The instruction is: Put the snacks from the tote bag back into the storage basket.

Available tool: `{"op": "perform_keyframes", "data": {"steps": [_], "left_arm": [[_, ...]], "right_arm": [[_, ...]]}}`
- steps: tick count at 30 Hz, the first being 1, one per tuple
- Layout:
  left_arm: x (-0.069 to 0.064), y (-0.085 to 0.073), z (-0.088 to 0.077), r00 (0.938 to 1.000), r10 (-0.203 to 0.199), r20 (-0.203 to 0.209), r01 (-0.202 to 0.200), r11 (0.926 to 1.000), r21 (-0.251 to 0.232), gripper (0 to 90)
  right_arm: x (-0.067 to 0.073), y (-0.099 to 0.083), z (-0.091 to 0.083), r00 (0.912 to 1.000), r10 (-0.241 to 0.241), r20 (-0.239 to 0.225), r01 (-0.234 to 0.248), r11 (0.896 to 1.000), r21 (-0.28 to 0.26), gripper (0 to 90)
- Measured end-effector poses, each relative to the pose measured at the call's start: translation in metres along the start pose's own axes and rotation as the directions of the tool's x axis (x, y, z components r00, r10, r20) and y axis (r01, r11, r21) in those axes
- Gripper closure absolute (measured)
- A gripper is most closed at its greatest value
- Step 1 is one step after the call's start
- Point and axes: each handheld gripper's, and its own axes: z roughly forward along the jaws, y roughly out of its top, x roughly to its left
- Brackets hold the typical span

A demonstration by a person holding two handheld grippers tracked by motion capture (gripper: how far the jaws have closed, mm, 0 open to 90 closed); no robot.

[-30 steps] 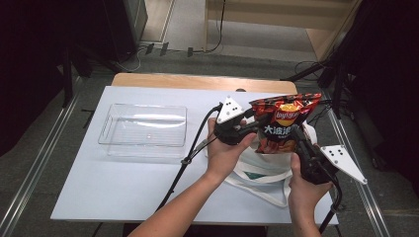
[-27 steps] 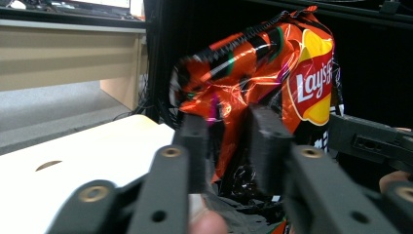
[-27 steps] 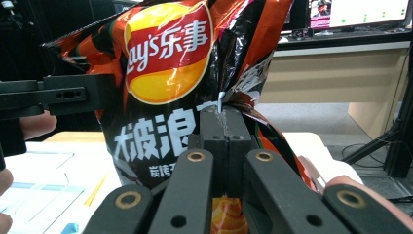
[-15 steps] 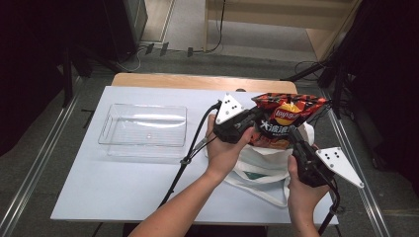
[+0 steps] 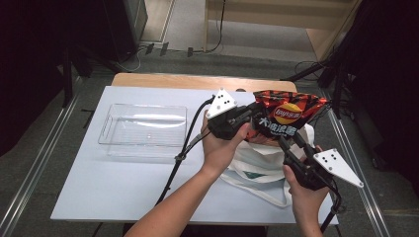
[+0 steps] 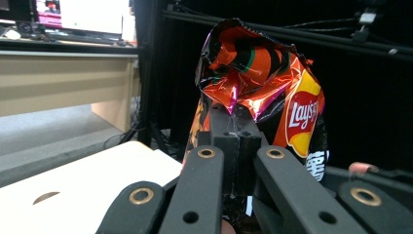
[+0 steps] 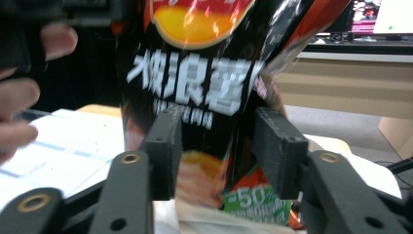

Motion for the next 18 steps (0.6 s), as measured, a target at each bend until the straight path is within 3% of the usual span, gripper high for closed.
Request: {"op": "perform_keyframes", "data": {"steps": [7,9,11,14,18], "left_arm": [[-0.011,0.005,0.003,0.9992,-0.003,0.041,0.004,0.9999,-0.014,90.0],[-0.013,0.005,0.005,0.9978,-0.026,0.061,0.027,0.9995,-0.014,90.0],[-0.017,0.003,0.009,0.9962,-0.038,0.078,0.039,0.9992,-0.01,90.0],[-0.027,0.0,0.015,0.996,-0.019,0.088,0.019,0.9998,0.001,90.0],[-0.029,0.0,0.017,0.9956,-0.018,0.092,0.018,0.9998,0.002,90.0]], "right_arm": [[-0.001,-0.012,-0.012,0.9997,-0.024,0.006,0.024,0.999,0.025,46.4],[-0.004,-0.017,-0.018,0.9996,-0.023,0.015,0.022,0.999,0.027,46.1],[-0.009,-0.021,-0.023,0.9995,-0.006,0.031,0.005,1.0,0.031,45.3],[-0.015,-0.023,-0.028,0.9988,0.004,0.05,-0.005,0.999,0.034,44.5],[-0.022,-0.028,-0.03,0.9974,0.023,0.068,-0.026,0.999,0.041,44.8]]}}
